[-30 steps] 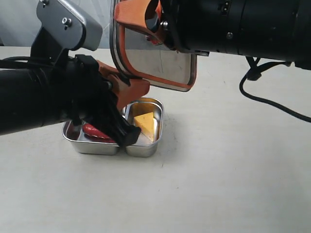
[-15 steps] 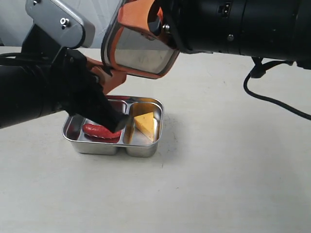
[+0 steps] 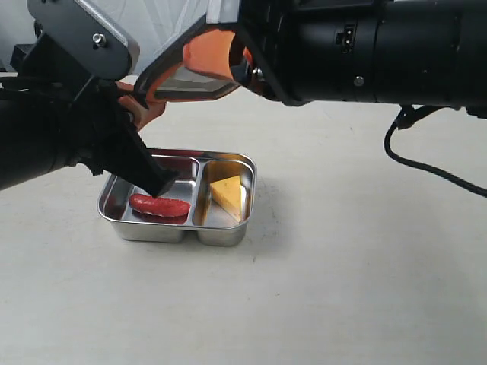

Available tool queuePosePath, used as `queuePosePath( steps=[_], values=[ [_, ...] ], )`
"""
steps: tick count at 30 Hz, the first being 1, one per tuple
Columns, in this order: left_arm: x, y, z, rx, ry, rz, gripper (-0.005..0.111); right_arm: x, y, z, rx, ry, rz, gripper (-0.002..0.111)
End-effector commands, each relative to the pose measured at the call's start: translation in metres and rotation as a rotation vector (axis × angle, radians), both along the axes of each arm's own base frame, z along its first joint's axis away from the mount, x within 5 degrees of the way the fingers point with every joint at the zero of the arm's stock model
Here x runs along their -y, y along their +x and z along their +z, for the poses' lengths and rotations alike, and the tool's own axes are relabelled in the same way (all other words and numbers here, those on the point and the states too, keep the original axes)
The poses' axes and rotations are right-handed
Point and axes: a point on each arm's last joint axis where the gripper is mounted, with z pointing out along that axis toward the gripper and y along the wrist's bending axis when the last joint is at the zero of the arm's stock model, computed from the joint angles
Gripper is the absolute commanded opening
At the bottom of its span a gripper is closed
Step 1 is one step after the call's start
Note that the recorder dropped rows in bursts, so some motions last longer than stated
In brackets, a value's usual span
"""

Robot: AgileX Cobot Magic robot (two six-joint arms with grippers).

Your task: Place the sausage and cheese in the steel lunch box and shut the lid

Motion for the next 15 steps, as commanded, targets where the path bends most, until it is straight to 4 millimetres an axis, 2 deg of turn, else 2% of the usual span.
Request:
queuePosePath(
  steps=[1,15],
  values=[
    [-0.0059,0.0002,-0.0038,0.007,0.033,0.031,0.000,0.0013,-0.0049,-0.0091,-0.004,-0.094,0.041,-0.001],
    [-0.0129,0.0016,-0.0082,0.008,0.069,0.095,0.000,0.0028,-0.0069,-0.0138,0.023,-0.158,0.075,-0.001]
  ],
)
